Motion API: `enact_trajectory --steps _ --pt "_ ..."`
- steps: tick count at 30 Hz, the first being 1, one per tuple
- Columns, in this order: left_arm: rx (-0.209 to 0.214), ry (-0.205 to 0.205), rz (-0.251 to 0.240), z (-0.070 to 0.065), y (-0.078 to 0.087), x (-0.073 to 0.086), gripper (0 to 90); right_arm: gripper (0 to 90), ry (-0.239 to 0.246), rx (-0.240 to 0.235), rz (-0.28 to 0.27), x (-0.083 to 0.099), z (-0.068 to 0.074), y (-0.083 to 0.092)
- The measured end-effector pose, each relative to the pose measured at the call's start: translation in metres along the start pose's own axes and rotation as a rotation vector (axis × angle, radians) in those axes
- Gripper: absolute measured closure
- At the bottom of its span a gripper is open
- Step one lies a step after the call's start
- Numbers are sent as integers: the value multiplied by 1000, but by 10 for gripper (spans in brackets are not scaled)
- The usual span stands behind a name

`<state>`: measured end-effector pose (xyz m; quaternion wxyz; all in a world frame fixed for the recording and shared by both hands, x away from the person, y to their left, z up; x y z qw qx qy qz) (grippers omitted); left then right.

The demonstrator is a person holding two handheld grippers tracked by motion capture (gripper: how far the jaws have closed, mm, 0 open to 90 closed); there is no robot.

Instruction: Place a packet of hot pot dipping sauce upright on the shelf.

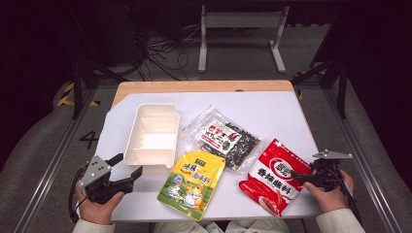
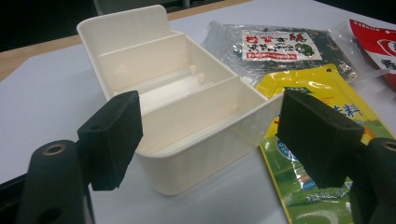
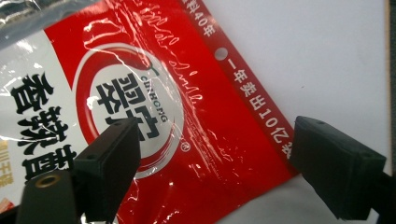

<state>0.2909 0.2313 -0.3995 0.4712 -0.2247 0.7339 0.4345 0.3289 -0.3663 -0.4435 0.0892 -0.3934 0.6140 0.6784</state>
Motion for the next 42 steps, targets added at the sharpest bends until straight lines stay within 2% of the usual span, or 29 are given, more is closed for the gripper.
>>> enact_trajectory --steps 3,6,13,21,25,26,27,34,36,37,42 --pt "0 1 0 0 0 0 228 153 5 -18 17 1 4 -5" --pt "0 1 -1 0 0 0 229 150 15 -15 16 0 8 -8" --pt "0 -3 1 0 -1 0 228 216 100 7 39 -3 16 -10" --pt "0 0 4 0 -1 0 228 217 111 9 39 -4 16 -10" --pt "1 -2 4 0 -2 0 228 269 125 0 43 -4 18 -10" --pt "1 -3 4 0 -2 0 228 340 137 -11 48 -6 21 -9" --pt "1 -4 5 0 -2 0 228 354 142 -11 48 -6 22 -9" --pt "3 -6 7 -1 -2 0 228 379 147 -16 51 -7 23 -9" --pt "2 -4 5 0 -2 0 228 333 154 -15 43 -7 22 -8" --pt "1 -3 5 0 -2 0 228 267 153 -3 44 -7 21 -9" --pt "1 0 12 0 -3 1 228 103 112 67 70 -3 5 -9"
Point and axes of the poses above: each handheld gripper's, and its own axes: y roughly backward along the jaws, x roughly out of its underside, z roughly to its left, the point moved 1 cm from there along -y, roughly forward along the jaws, and after that the axes turned 10 degrees about y, right-handed, at the moved point
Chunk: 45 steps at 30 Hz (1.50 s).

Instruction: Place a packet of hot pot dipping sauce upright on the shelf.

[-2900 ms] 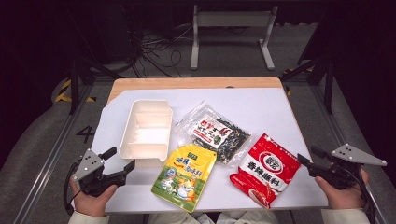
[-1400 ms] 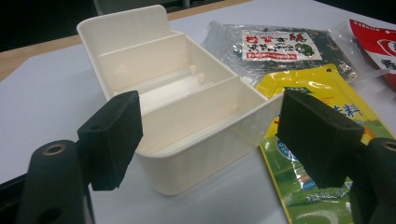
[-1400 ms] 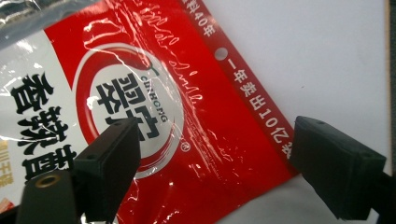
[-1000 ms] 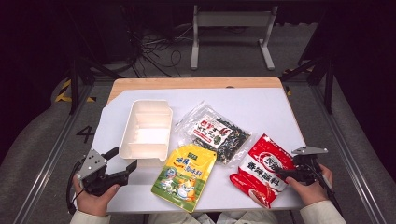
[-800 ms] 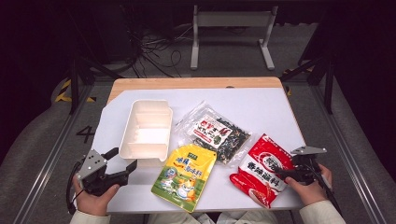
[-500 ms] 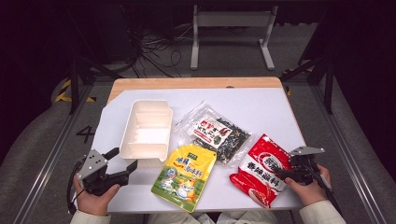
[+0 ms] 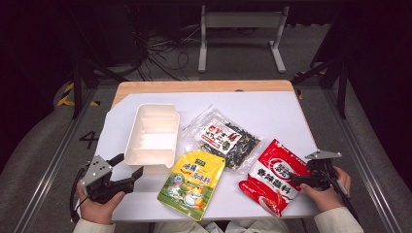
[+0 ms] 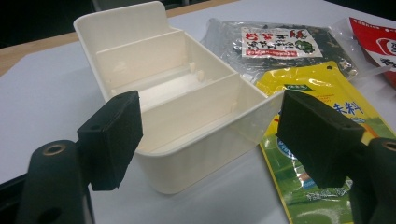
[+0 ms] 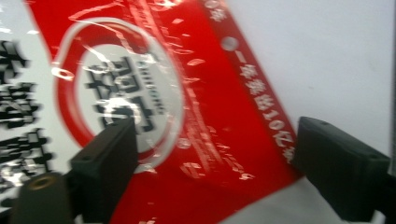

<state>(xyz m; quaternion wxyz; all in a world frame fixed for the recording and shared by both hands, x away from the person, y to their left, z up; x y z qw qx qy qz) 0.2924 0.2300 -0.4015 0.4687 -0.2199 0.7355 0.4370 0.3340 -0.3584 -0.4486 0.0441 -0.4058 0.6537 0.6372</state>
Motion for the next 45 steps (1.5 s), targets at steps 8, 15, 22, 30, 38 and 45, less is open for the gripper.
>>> enact_trajectory --steps 8,15,22,30,38,45 --pt "1 -3 -2 -1 -1 0 228 88 -34 -34 12 2 -5 -4" --pt "4 -7 3 -2 -2 -1 228 210 -30 -26 32 -2 1 -1" --pt "9 -3 4 -3 -2 -1 228 512 16 -56 51 -9 11 4" --pt "11 -7 5 -3 -2 -1 228 801 36 -80 25 -9 16 6" --pt "22 -8 -4 -5 -3 -3 228 882 15 -103 -22 -7 12 11" --pt "37 -23 -6 -12 -4 -7 228 887 -7 -137 -93 -12 5 33"
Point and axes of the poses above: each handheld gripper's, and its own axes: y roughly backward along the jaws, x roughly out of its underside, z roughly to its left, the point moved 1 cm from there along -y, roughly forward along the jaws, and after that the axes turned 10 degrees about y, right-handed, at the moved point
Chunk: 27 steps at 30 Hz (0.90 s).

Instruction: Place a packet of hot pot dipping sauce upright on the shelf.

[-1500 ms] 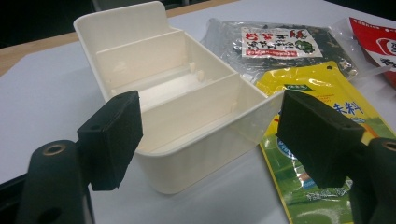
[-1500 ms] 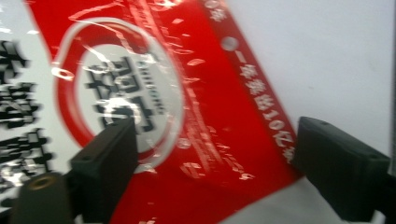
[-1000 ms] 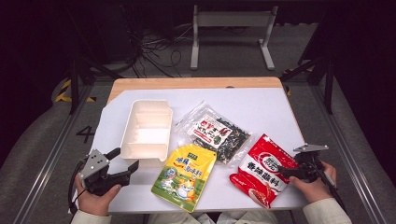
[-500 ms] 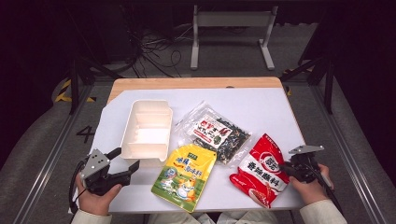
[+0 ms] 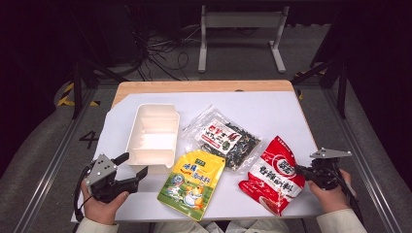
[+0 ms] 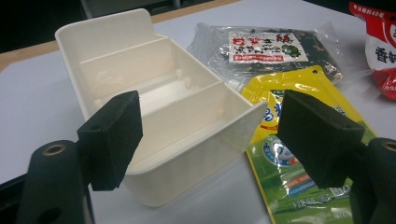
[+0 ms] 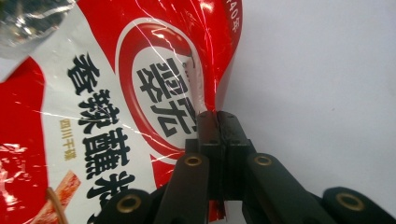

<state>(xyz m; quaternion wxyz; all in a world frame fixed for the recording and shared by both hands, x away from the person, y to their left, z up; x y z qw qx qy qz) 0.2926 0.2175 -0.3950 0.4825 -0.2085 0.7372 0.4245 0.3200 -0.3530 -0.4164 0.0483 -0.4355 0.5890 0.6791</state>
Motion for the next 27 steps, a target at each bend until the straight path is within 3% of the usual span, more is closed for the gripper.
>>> enact_trajectory --steps 5,13,19,27 --pt "7 -9 3 -4 0 -2 228 888 0 -27 -60 -6 0 19" --pt "10 -13 6 -5 -2 -3 228 889 2 -63 -109 -12 1 37" --pt "11 -21 6 -7 -2 -5 228 889 9 -58 -139 -15 3 48" --pt "28 -47 7 -14 -3 -12 228 890 49 -47 -183 -25 16 72"
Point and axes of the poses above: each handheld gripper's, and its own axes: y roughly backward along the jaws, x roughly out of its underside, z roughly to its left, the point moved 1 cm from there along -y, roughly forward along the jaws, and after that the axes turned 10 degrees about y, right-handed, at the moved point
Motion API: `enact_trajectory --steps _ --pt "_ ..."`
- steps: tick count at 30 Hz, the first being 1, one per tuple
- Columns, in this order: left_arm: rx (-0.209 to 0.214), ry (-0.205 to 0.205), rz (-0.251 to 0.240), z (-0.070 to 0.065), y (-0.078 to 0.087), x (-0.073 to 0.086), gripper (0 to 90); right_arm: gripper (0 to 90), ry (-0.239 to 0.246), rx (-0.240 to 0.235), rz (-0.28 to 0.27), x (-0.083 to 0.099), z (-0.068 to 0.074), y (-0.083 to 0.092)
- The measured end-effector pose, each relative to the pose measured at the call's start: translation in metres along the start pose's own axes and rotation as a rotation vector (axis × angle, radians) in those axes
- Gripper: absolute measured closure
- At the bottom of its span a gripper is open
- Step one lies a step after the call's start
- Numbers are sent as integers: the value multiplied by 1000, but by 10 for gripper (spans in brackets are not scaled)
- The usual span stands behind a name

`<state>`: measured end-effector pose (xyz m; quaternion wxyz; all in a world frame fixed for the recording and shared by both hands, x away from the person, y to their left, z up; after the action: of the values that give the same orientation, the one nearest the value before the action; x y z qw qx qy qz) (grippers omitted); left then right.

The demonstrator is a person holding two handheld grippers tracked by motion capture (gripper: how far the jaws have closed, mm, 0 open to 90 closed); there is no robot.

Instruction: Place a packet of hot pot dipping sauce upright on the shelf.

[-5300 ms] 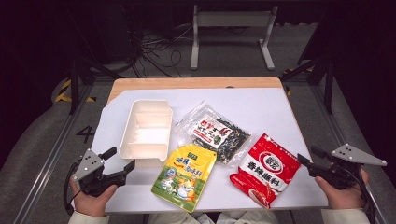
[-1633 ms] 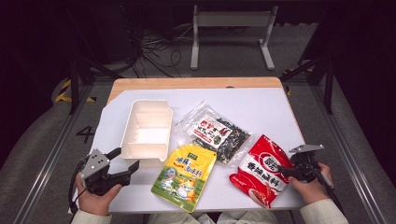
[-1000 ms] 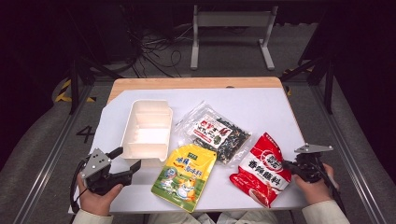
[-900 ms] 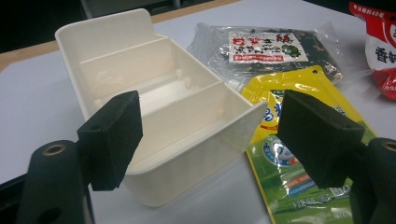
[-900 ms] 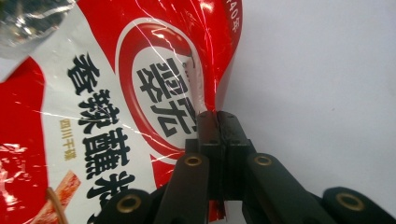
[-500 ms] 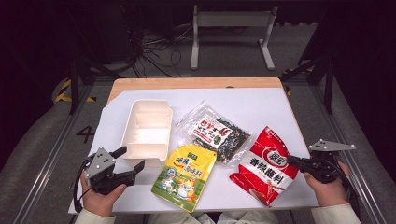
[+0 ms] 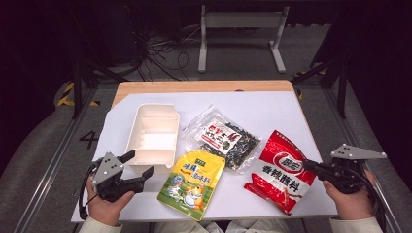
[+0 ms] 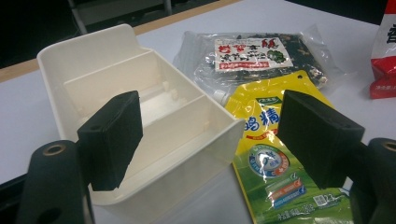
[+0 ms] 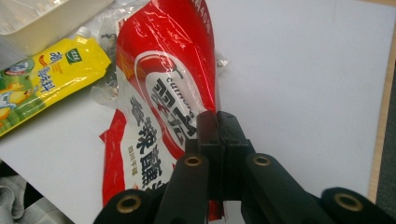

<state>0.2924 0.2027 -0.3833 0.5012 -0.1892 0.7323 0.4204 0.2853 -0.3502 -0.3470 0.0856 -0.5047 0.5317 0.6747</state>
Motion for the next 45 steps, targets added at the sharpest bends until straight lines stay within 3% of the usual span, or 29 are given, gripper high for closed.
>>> enact_trajectory --steps 22,38,45 --pt "73 -24 -3 -19 -14 -23 228 891 63 13 -71 -31 7 24" --pt "124 -48 8 -36 -39 -38 230 890 118 -36 -116 -61 17 23" --pt "197 -85 22 -48 -57 -41 324 890 136 -66 -137 -74 24 18"
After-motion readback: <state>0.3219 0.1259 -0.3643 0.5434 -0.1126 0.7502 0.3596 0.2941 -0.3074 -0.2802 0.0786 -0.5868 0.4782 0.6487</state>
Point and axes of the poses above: each handheld gripper's, and its own axes: y roughly backward along the jaws, x roughly out of its underside, z roughly to its left, the point moved 1 cm from there along -y, roughly forward along the jaws, and after that the axes turned 10 degrees about y, right-handed, at the moved point
